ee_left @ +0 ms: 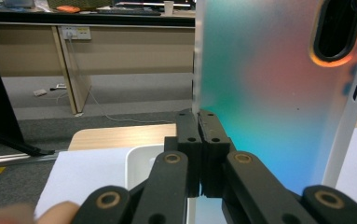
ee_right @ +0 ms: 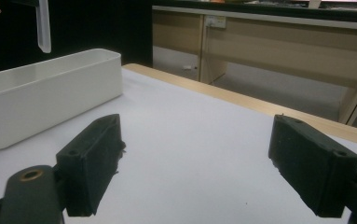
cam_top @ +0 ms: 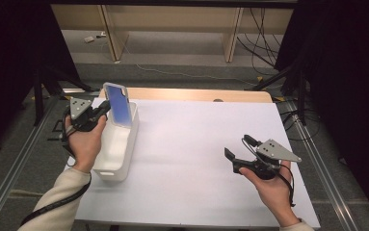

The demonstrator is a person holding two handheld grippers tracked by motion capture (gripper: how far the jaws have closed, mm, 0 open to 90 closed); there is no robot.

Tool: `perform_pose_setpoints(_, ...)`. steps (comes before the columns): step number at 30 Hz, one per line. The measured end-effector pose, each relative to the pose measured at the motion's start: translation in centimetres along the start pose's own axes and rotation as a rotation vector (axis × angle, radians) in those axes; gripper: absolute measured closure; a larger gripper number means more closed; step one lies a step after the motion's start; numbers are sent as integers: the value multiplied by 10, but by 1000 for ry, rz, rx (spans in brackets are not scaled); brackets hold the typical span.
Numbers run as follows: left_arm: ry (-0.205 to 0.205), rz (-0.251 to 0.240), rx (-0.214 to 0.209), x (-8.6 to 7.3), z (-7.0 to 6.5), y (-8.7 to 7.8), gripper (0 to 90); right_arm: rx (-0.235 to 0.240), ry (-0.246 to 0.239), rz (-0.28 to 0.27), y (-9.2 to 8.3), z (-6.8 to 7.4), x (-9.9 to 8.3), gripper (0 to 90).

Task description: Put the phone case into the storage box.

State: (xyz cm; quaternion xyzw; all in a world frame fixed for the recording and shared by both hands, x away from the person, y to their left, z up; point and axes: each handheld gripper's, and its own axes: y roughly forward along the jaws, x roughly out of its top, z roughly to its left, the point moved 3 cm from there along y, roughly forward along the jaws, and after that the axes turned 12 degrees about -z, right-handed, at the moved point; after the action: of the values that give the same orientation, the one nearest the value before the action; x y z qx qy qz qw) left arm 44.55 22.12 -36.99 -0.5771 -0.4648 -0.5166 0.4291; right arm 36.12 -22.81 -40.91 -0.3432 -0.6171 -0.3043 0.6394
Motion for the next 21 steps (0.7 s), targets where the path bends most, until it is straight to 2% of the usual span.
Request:
perform_pose_setpoints(4,0,-7,14,1,4,1,885,1,9,0,0,0,-1,184)
perform_pose_setpoints(7,16,-8,25,2,7,1,885,-7,1,-8,0,0,-1,184)
perform_pose_setpoints(18,8,-4,42,1,11,7,885,-12,-1,-5,-2,0,-2,183)
perform_pose_setpoints(21,8,-2,41,1,11,9,885,1,6,-4,-3,1,-2,183)
